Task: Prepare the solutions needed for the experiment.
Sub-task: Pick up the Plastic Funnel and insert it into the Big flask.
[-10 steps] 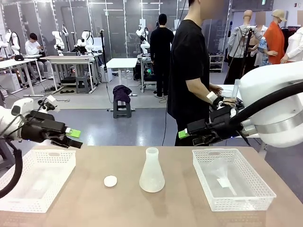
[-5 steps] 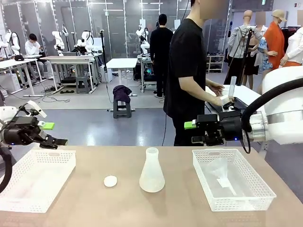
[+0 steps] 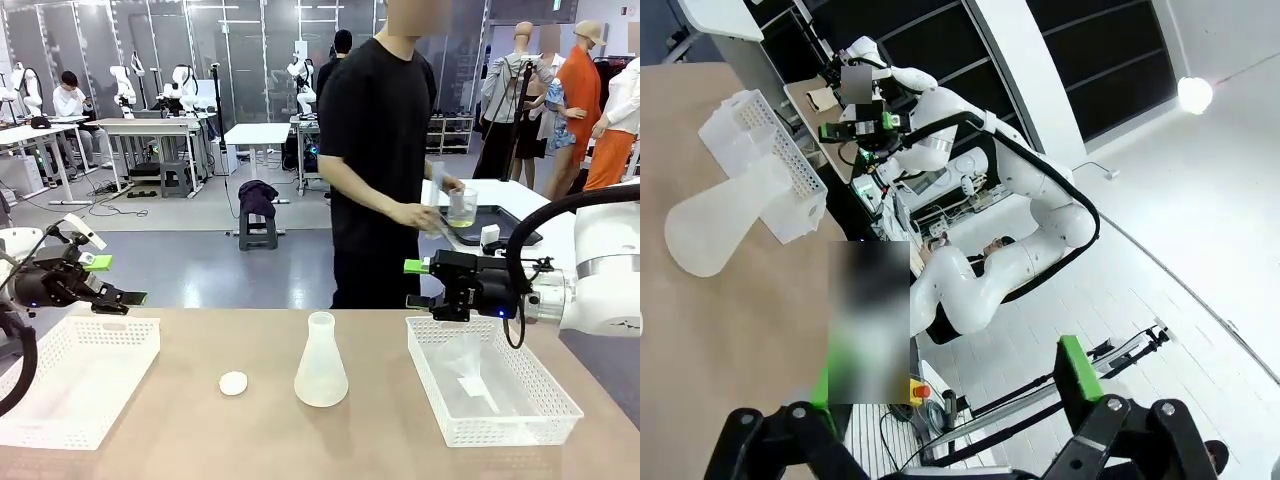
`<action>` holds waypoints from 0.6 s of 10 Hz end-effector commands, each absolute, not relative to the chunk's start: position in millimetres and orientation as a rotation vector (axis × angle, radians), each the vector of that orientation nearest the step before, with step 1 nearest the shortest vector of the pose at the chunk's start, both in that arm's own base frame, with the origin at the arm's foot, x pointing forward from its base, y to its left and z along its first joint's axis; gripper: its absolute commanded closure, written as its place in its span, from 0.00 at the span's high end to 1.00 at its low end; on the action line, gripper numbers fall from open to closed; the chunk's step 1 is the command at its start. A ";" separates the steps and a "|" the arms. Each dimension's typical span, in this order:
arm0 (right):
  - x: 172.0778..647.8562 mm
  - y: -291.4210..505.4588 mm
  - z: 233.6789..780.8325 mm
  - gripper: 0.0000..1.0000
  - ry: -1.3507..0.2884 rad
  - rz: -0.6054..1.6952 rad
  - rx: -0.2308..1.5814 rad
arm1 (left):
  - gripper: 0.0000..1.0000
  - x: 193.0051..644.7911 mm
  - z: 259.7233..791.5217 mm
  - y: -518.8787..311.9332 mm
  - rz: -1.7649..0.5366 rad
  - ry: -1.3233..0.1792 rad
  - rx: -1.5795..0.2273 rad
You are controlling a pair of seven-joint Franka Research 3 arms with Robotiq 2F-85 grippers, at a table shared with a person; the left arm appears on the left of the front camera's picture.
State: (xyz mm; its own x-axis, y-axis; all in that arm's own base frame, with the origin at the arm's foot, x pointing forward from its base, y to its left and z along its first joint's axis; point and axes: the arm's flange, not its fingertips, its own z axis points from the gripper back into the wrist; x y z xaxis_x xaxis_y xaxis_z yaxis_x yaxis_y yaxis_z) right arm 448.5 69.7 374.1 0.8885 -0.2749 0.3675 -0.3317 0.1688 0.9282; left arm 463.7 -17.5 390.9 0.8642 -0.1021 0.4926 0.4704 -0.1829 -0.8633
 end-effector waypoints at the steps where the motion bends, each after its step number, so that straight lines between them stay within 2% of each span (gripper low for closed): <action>1: 455.4 66.7 389.1 1.00 -0.543 0.016 1.385 | 1.00 472.1 394.5 -16.9 -0.565 -0.280 -1.701; 3: 448.5 69.7 374.1 1.00 -0.519 0.043 1.420 | 1.00 470.8 396.6 -20.0 -0.581 -0.283 -1.650; 6: 448.5 69.7 374.1 1.00 -0.519 0.043 1.420 | 1.00 467.6 392.3 -22.2 -0.540 -0.280 -1.683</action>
State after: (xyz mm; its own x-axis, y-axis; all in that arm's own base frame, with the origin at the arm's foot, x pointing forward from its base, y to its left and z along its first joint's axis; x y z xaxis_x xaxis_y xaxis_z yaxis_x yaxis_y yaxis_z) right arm 448.1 68.8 374.7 0.8883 -0.2600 0.3787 -0.3388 0.1860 0.9223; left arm 467.8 -22.1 392.4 0.8590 -0.1194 0.4978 0.4736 -0.1840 -0.8613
